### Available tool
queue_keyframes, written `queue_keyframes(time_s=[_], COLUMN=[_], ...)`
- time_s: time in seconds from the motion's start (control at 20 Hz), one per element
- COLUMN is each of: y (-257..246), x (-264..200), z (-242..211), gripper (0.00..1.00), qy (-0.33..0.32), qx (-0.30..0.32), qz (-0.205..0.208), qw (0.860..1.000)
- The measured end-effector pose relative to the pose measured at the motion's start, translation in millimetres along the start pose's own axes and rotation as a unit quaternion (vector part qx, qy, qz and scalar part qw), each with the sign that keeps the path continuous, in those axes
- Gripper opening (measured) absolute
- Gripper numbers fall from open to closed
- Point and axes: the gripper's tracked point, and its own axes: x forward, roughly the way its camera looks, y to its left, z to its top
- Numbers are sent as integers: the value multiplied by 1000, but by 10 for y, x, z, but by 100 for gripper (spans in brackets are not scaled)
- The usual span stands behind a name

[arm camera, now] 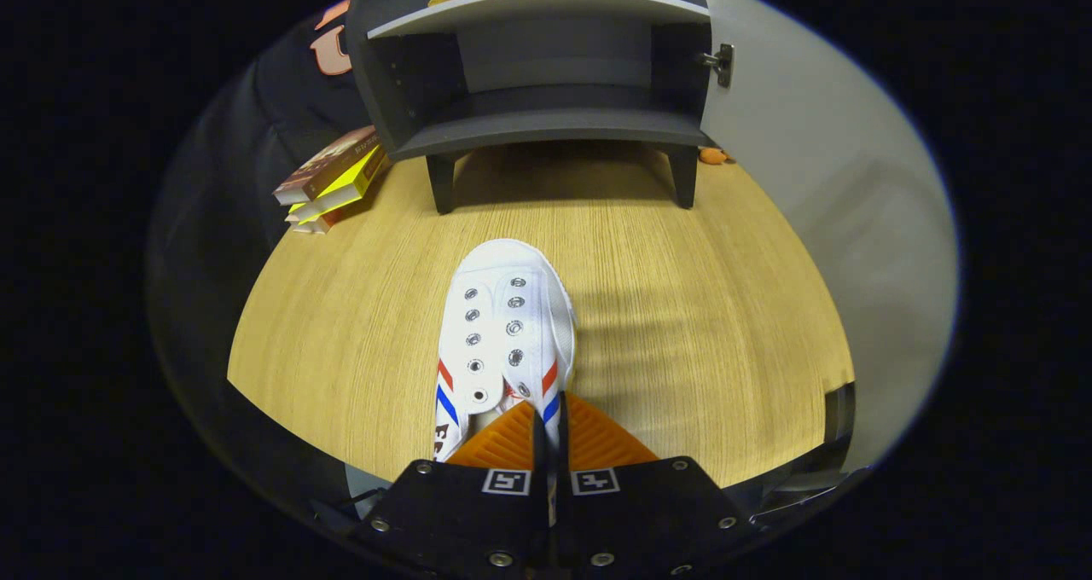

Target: Open the shoe cabinet door, grab the shoes and put them into the shoe cabinet, then close the shoe cabinet door.

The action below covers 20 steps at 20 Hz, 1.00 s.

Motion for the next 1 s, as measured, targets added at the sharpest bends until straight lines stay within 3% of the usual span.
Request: queue_keyframes(time_s=[0.35, 0.6, 1.0], y=[-103, -155, -166], x=[-563, -948, -1345], z=[765, 1237, 1941], gripper=[3, 3, 3], qy=[-70, -99, -139], qx=[-3, 26, 16], qz=[-28, -26, -39], qw=[997, 994, 989])
